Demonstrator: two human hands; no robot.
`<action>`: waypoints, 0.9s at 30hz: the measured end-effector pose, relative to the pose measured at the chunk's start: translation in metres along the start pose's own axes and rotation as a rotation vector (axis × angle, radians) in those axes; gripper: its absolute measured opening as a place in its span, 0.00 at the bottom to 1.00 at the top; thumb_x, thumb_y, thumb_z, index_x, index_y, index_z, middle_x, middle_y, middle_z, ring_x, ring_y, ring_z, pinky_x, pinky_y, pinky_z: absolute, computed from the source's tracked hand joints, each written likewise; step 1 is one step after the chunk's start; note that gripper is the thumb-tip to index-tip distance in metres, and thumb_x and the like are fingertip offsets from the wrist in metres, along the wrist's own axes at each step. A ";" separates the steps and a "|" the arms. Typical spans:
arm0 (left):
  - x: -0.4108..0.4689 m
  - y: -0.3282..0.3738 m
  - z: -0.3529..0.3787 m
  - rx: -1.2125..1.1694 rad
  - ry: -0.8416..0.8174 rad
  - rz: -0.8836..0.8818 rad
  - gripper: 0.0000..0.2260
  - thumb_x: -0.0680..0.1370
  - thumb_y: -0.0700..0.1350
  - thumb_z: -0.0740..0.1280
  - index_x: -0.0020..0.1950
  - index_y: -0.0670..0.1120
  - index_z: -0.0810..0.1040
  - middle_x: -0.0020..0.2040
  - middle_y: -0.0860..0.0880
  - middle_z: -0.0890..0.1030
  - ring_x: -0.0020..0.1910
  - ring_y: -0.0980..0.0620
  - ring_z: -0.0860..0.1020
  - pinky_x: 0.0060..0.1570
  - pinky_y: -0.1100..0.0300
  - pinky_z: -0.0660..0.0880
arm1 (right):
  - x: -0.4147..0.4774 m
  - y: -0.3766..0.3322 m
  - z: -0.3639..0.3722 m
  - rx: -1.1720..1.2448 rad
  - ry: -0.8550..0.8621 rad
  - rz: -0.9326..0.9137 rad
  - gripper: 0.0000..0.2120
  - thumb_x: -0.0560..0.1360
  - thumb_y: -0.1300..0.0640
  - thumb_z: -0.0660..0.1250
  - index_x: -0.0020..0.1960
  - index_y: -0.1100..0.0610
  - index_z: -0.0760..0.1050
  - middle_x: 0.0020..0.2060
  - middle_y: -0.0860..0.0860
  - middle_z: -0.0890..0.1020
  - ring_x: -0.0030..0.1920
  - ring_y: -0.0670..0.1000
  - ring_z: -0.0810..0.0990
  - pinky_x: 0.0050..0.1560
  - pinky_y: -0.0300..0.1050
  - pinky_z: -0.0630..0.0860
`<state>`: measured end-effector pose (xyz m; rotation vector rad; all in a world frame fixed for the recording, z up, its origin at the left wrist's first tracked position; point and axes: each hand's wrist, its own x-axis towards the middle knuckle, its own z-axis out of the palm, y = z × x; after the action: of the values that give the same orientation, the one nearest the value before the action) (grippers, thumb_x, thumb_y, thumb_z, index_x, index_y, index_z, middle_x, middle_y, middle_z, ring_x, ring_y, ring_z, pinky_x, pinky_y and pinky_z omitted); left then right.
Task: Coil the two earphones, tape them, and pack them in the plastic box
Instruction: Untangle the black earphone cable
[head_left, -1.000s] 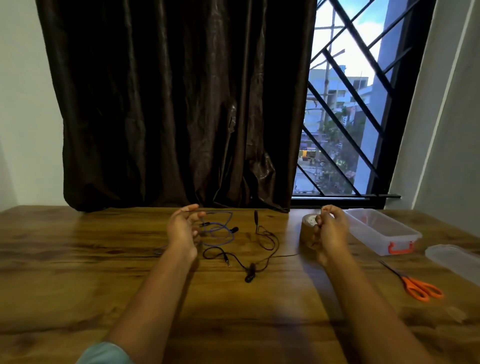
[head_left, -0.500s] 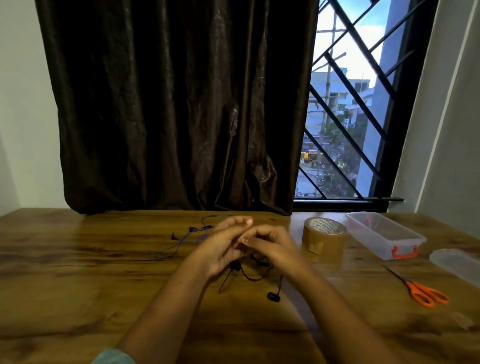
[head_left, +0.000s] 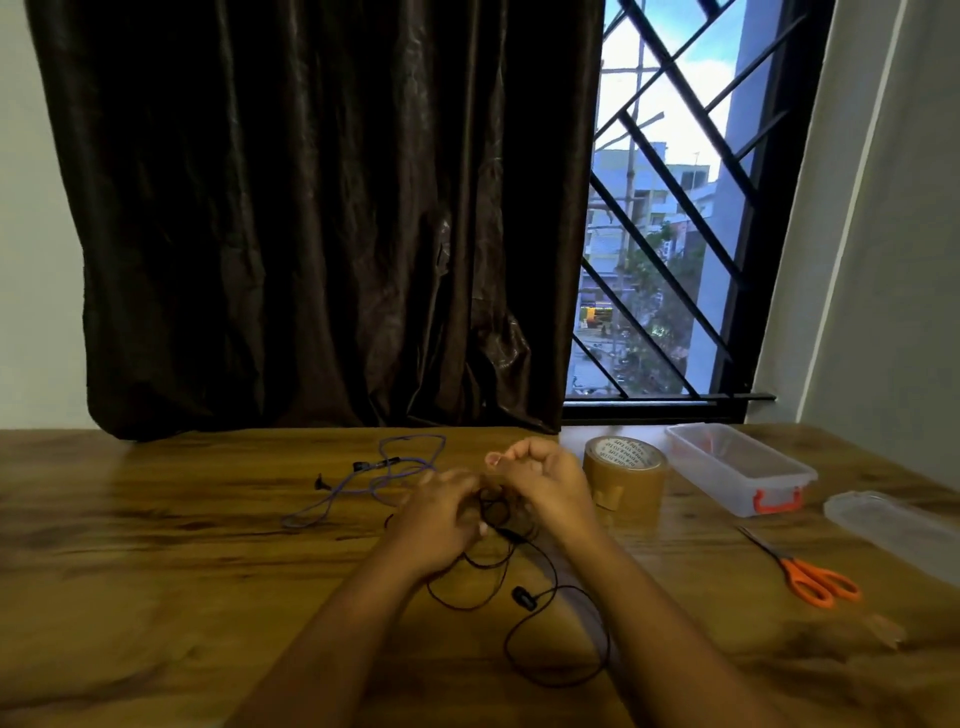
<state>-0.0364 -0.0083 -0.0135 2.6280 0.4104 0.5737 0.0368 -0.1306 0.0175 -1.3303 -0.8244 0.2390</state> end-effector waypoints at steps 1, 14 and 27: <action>-0.003 0.005 0.004 0.089 -0.074 0.064 0.20 0.75 0.51 0.67 0.67 0.56 0.70 0.71 0.55 0.65 0.70 0.50 0.62 0.66 0.50 0.61 | 0.000 -0.005 -0.003 0.141 -0.008 0.043 0.12 0.75 0.62 0.67 0.34 0.57 0.70 0.17 0.45 0.68 0.17 0.42 0.65 0.19 0.34 0.62; 0.001 0.008 0.001 -0.170 0.261 0.114 0.09 0.80 0.50 0.58 0.46 0.49 0.76 0.39 0.51 0.80 0.39 0.53 0.77 0.42 0.51 0.73 | 0.007 -0.007 -0.055 -0.689 0.282 0.030 0.08 0.75 0.55 0.67 0.38 0.54 0.74 0.29 0.47 0.76 0.31 0.44 0.74 0.35 0.39 0.71; -0.002 0.019 -0.007 -0.131 0.355 0.244 0.08 0.77 0.49 0.62 0.55 0.52 0.76 0.46 0.52 0.80 0.45 0.51 0.79 0.42 0.53 0.75 | 0.006 0.010 -0.007 -0.551 -0.088 -0.215 0.11 0.78 0.51 0.63 0.38 0.46 0.77 0.30 0.47 0.79 0.33 0.42 0.77 0.37 0.39 0.72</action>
<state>-0.0382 -0.0229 0.0002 2.4655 0.1468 1.1159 0.0483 -0.1299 0.0102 -1.7330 -1.1515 -0.1122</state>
